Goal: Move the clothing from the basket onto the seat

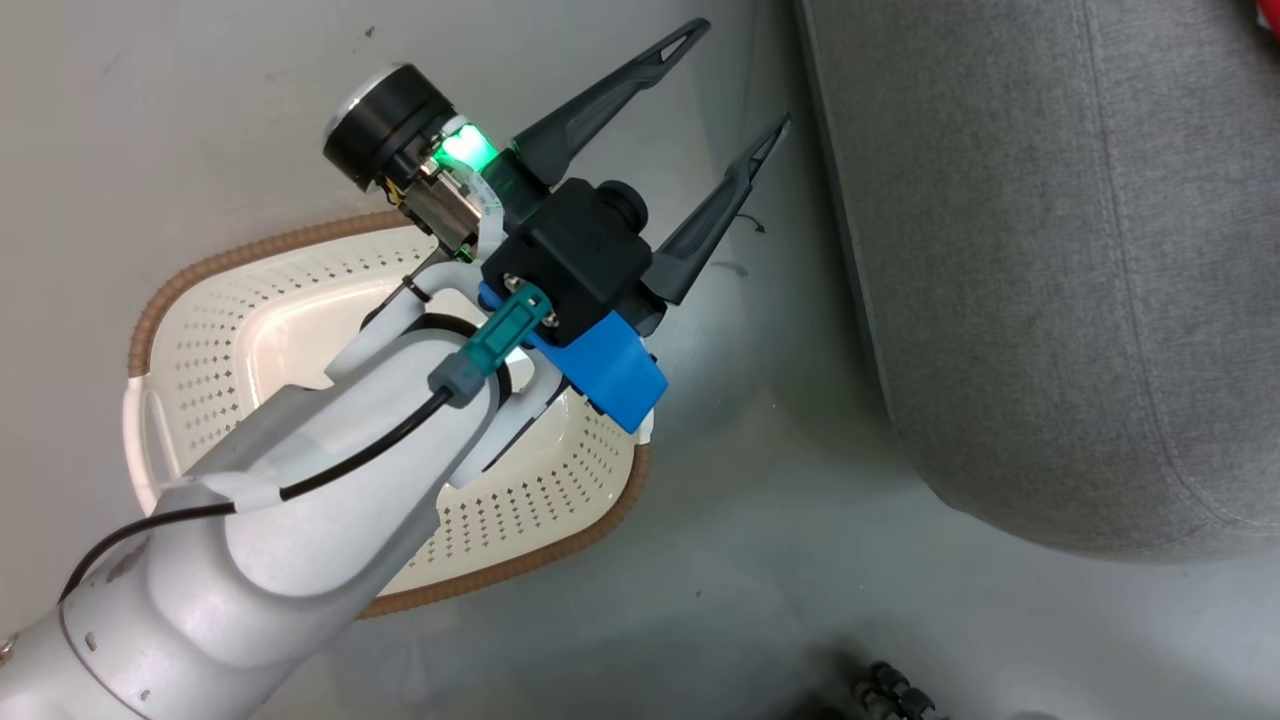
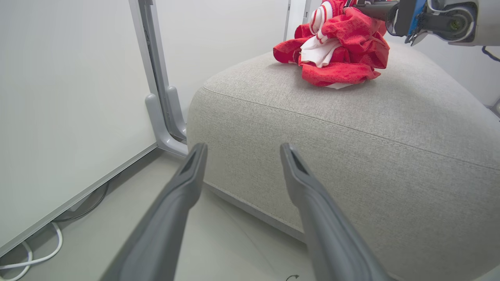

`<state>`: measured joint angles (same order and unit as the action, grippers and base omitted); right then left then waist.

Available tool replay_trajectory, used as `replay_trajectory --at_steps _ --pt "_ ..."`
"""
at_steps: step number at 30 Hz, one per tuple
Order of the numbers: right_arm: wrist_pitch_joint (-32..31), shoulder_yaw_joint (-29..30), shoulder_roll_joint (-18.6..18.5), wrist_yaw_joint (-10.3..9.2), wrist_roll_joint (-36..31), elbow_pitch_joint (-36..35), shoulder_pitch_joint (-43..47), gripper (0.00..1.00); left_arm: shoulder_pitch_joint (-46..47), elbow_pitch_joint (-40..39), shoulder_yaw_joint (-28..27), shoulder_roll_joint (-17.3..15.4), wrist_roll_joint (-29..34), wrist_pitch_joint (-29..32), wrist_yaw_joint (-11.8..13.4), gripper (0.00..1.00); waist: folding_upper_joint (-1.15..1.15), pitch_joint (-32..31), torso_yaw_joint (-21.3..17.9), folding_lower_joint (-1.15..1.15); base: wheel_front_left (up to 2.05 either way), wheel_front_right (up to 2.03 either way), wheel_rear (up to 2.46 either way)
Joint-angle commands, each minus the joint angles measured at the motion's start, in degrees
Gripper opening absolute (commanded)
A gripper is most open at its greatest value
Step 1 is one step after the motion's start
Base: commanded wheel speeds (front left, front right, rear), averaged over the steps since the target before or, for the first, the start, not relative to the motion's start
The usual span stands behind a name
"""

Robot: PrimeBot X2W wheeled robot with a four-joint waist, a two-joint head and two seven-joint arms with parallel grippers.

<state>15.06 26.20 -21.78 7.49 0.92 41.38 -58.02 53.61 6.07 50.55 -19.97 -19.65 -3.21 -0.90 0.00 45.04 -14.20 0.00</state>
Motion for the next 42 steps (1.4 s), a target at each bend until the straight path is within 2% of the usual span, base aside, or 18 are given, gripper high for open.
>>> replay_trajectory --at_steps 1,10,16,23,28,32,42 --pt "0.2 0.4 0.5 0.01 0.3 -0.3 1.2 1.00 0.1 0.0 -0.3 -0.1 -0.2 -0.5 0.4 1.00 0.00 -0.5 -0.1 0.00 0.00 0.00 0.00" --pt "0.2 1.1 3.9 0.01 0.6 -7.2 12.3 1.00 -3.7 2.7 -0.6 0.8 -2.2 -4.1 1.6 1.00 0.00 -7.5 -0.2 0.00 0.00 0.00 0.00" --pt "0.2 -1.6 6.1 0.01 0.3 -13.3 20.1 1.00 -7.6 5.1 -2.2 1.1 -4.7 -7.7 3.4 1.00 0.00 -13.0 -0.1 0.00 0.00 0.00 0.00" --pt "0.2 -6.9 8.3 0.02 1.5 -21.2 26.1 1.00 -12.7 8.0 -5.4 1.5 -7.5 -11.2 5.3 1.00 0.00 -19.2 1.8 0.00 0.00 0.00 0.00" --pt "0.2 -10.3 9.5 0.01 3.0 -25.1 28.9 1.00 -16.5 8.5 -10.1 1.9 -8.8 -12.0 6.5 1.00 0.00 -22.8 4.1 0.00 0.00 0.00 0.00" --pt "0.2 -13.6 10.3 0.01 2.1 -28.0 31.4 1.00 -20.5 7.0 -14.7 3.0 -7.7 -12.0 6.5 1.00 0.00 -25.7 6.2 0.00 0.00 0.00 0.00" --pt "0.2 -20.4 13.5 0.02 2.1 -31.6 36.7 1.00 -30.5 5.9 -27.0 6.1 -3.5 -12.0 4.1 1.00 0.00 -31.7 9.8 0.00 0.00 0.00 0.00"
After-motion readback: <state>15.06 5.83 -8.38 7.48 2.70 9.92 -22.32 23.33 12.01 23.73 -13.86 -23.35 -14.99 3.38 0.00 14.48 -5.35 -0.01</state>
